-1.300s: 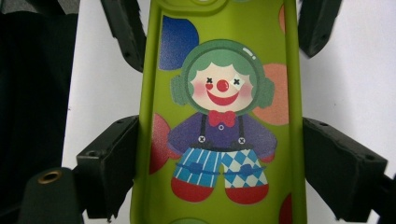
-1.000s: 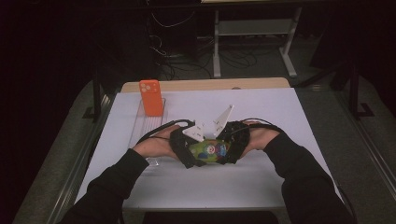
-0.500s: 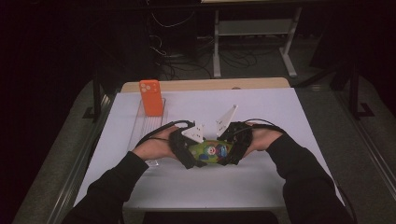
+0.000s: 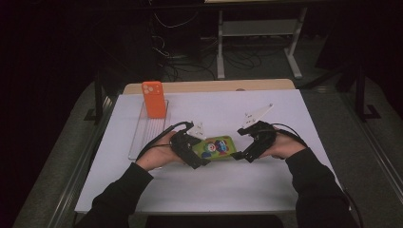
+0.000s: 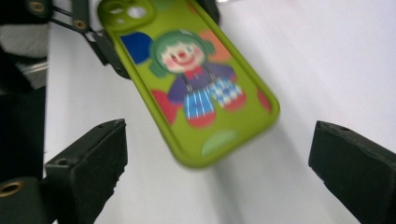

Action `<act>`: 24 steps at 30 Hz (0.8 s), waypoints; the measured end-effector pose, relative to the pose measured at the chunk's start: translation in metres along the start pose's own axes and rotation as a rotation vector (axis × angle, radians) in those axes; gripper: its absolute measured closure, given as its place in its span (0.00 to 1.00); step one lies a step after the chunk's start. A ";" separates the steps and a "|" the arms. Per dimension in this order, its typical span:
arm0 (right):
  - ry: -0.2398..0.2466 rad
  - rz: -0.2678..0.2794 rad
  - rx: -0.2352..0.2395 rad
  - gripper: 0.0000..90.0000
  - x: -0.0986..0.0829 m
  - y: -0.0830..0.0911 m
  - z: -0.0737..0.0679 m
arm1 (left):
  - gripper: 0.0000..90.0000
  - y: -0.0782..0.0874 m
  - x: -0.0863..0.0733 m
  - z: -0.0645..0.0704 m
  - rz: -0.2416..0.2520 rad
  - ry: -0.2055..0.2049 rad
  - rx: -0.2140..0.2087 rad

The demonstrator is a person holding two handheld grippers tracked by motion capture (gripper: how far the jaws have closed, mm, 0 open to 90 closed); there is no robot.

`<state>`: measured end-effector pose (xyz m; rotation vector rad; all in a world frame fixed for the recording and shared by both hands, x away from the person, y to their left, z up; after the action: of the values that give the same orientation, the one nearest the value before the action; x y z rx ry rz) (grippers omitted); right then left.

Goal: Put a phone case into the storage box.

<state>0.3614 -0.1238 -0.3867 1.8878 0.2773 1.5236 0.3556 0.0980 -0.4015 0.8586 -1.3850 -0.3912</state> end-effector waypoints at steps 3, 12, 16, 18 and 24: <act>-0.058 0.007 -0.039 0.01 -0.008 0.001 0.001 | 0.17 0.000 0.001 0.002 0.014 0.049 0.058; -0.179 -0.015 -0.132 0.00 -0.032 -0.011 -0.007 | 0.17 -0.004 -0.007 0.006 -0.008 0.167 0.152; -0.213 0.004 -0.169 0.00 -0.038 -0.015 -0.016 | 0.17 -0.007 -0.014 0.006 -0.009 0.214 0.170; -0.229 0.022 -0.198 0.00 -0.041 -0.018 -0.021 | 0.17 -0.007 -0.017 0.005 -0.016 0.220 0.168; -0.258 0.081 -0.253 0.00 -0.048 -0.028 -0.033 | 0.17 -0.005 -0.018 0.006 -0.001 0.259 0.158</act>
<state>0.3241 -0.1174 -0.4394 1.8820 -0.1055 1.2796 0.3477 0.1053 -0.4180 1.0020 -1.1852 -0.1650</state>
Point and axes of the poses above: each handheld gripper's, and its own axes: y roughly backward along the jaws, x roughly out of its top, z roughly to its right, the point moved 3 cm from there along -y, roughly forward along the jaws, and after that the axes turned 7 degrees about z, right-handed, at the moved point
